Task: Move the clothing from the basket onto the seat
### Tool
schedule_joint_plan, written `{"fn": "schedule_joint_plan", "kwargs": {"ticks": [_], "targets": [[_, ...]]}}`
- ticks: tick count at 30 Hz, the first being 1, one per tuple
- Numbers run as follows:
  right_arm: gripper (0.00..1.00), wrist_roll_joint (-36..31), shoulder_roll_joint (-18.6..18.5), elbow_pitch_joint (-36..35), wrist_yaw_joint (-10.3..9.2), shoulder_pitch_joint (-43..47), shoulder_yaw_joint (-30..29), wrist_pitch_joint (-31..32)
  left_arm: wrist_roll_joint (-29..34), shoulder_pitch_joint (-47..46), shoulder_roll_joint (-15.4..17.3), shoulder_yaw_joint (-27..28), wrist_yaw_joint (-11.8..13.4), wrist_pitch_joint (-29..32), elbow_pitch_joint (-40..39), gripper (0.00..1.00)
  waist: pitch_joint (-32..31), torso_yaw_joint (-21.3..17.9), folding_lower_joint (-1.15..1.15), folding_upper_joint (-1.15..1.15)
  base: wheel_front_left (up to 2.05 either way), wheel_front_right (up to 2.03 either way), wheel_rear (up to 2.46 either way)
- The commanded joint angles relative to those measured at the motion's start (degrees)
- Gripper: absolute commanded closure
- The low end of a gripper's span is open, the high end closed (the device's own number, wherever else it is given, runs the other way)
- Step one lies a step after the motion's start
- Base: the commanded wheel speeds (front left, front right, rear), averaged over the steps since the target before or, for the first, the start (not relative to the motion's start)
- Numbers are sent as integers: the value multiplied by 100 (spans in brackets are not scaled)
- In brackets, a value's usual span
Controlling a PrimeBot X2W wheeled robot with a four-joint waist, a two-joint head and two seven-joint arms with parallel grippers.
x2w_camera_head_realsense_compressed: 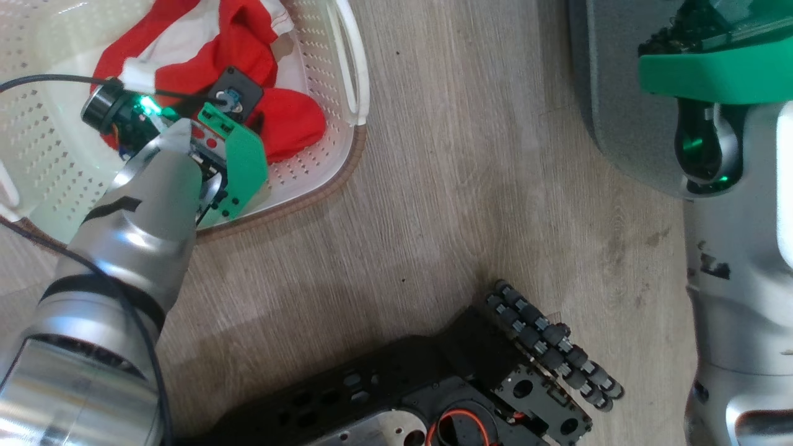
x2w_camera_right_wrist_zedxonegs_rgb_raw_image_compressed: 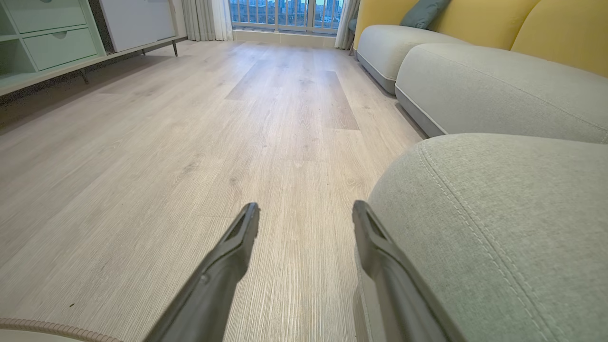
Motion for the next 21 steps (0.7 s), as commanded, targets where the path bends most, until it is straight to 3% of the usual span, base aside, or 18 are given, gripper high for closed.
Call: {"fn": "schedule_joint_plan", "kwargs": {"ticks": [1,16,17,18,21], "targets": [[0,56,72,-225,-2,241,13,-36,-56,39,132,-20,-7,30,-20,0,13,-16,0,0,0,0,0],[0,145,73,-379,-2,552,-192,-36,-339,-98,294,-647,-7,109,102,0,79,-56,0,0,0,0,0],[0,152,73,-372,-2,542,-194,-36,-369,-102,296,-663,-7,94,105,54,73,-59,0,0,0,0,0],[0,162,73,-363,-2,530,-192,-36,-405,-109,305,-663,-7,59,107,100,64,-61,0,0,0,0,0],[0,193,73,-330,-2,466,-169,-36,-539,-119,332,-643,-7,-26,114,100,18,-75,0,0,0,0,0]]}}
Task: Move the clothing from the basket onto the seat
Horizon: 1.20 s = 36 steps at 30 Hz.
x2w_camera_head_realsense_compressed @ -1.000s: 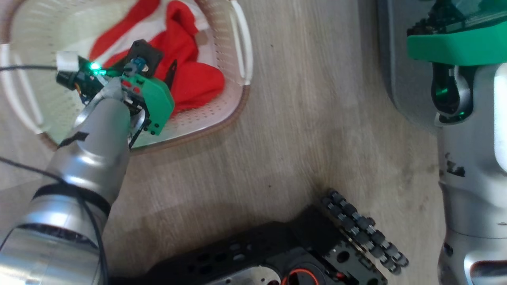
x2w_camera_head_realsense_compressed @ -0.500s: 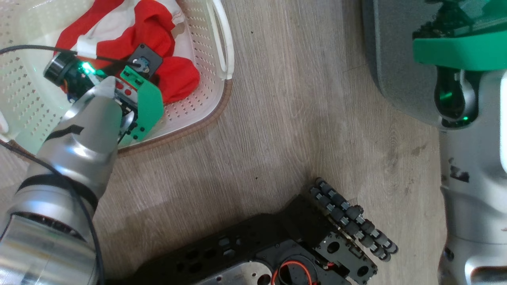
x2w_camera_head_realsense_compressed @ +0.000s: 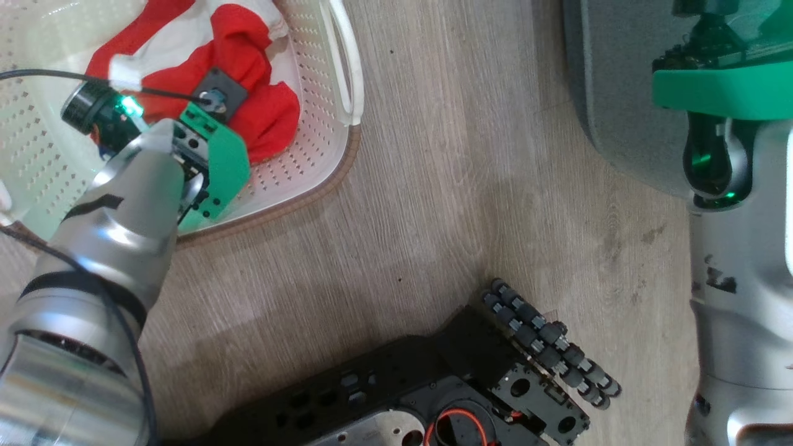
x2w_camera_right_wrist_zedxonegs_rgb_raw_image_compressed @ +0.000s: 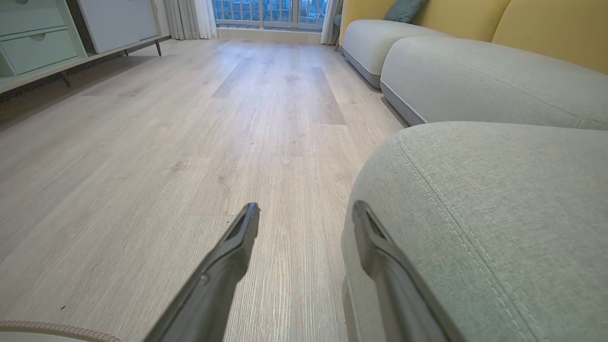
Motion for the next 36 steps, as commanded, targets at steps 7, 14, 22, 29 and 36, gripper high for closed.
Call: {"fn": "schedule_joint_plan", "kwargs": {"ticks": [7,14,22,29,36], "targets": [[0,55,60,-65,-2,16,79,-35,-286,24,145,187,-4,-457,-36,100,-307,-7,0,0,0,0,0],[0,-151,60,95,-2,98,8,-35,-525,234,-66,295,-5,-667,-105,100,-841,275,0,0,0,0,0],[0,-488,60,414,-2,243,83,-35,-961,670,-300,572,-6,-738,-665,100,-1772,702,0,0,0,0,0],[0,-676,36,738,-2,493,165,-35,-1127,1230,-351,873,34,-740,-1553,100,-2629,1056,0,0,0,0,0],[0,-669,-125,1108,-2,924,254,-35,-1256,1775,-412,1389,76,-740,-2528,100,-3537,1452,0,0,0,0,0]]}}
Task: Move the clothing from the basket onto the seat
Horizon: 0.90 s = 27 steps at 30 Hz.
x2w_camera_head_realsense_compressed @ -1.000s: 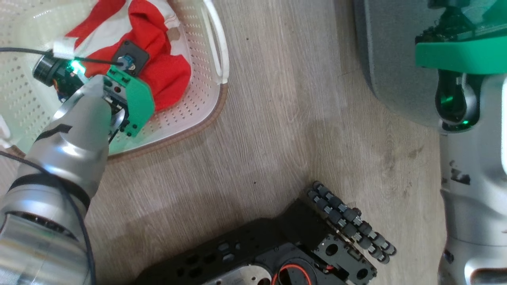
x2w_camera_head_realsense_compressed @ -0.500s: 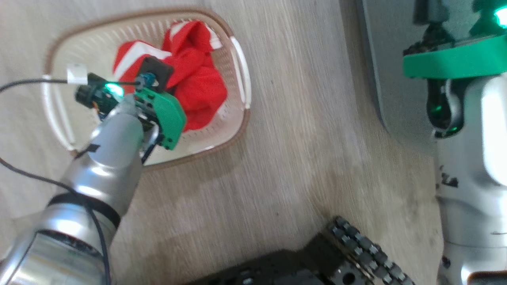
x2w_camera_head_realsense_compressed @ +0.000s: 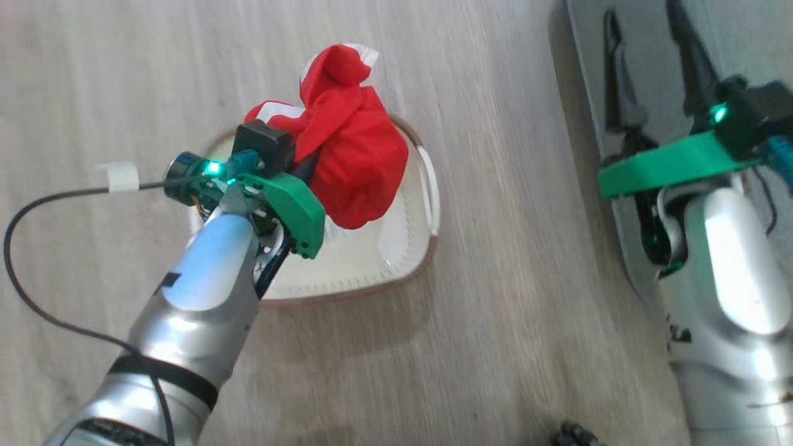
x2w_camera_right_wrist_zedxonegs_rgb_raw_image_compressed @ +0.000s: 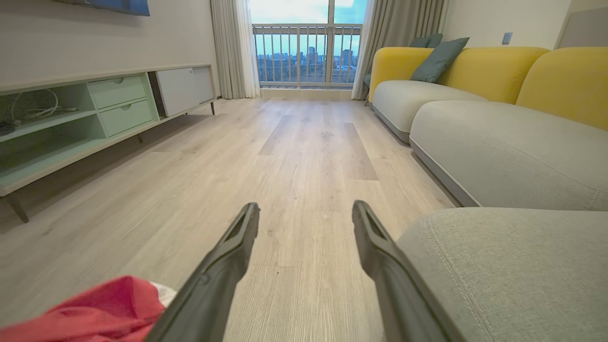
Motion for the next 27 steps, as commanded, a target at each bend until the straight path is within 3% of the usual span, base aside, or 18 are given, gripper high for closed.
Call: {"fn": "schedule_joint_plan", "kwargs": {"ticks": [1,17,27], "targets": [[0,9,-73,-107,-2,112,114,-36,15,34,44,209,18,-78,-304,100,-519,334,1,-1,0,0,0],[0,125,-110,352,-2,983,167,-36,387,224,-2,621,-20,-78,-1997,100,-1741,775,1,-1,0,0,0],[0,216,-90,509,-2,1322,281,-36,507,230,22,698,-30,-79,-2643,100,-2094,811,1,-1,0,0,0]]}}
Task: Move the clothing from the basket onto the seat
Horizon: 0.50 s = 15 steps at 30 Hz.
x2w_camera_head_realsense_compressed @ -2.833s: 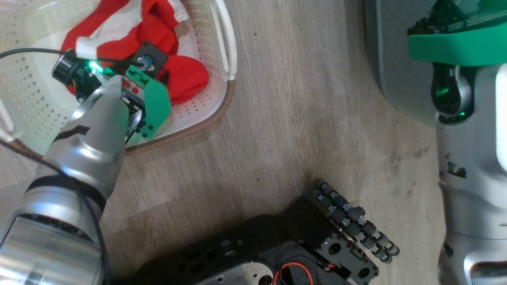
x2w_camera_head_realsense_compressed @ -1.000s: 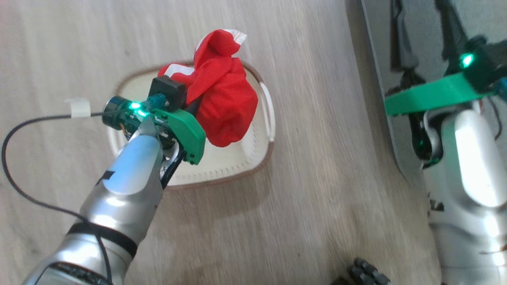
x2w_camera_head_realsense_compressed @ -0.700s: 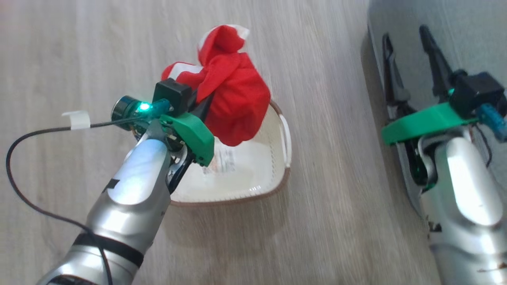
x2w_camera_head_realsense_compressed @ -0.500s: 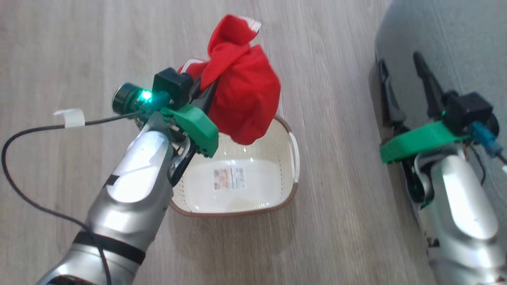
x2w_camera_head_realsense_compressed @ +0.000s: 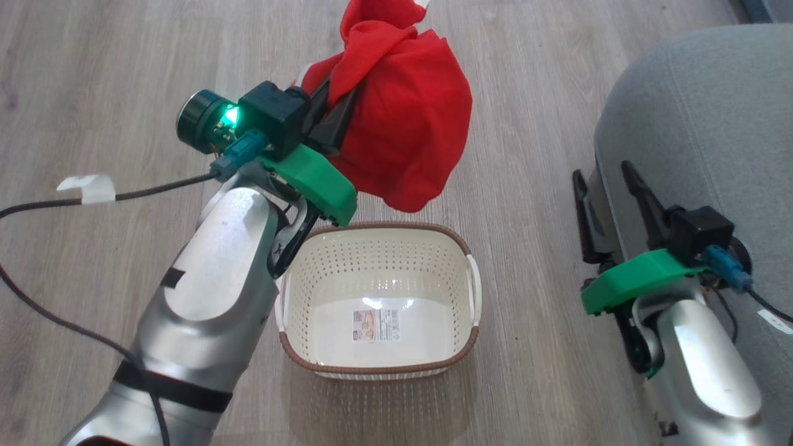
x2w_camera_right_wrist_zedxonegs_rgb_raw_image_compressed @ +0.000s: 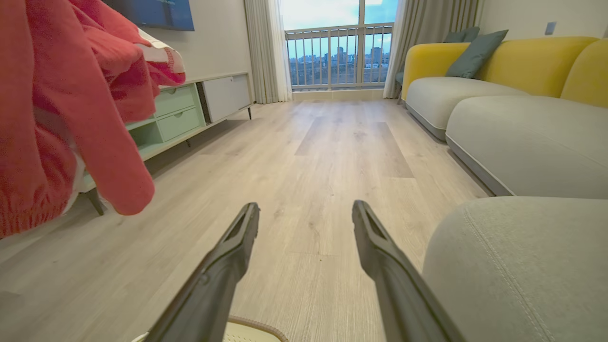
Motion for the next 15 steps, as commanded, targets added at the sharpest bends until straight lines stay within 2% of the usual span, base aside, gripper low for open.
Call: {"fn": "schedule_joint_plan", "kwargs": {"ticks": [1,6,12,15], "targets": [[0,49,7,-202,-1,-114,157,-37,39,-149,96,212,-23,-72,-226,100,-20,0,1,0,0,0,0],[0,476,23,-651,-1,-327,667,-37,52,-52,90,158,-27,-72,-270,100,-57,-10,1,0,0,0,0],[0,1067,-174,-1473,-1,-855,1458,-37,36,0,72,86,-31,-72,-285,100,-40,22,1,0,0,0,0],[0,1238,-281,-1520,-1,-1092,1786,-37,20,9,59,35,-33,-72,-295,100,-38,59,1,0,0,0,0]]}}
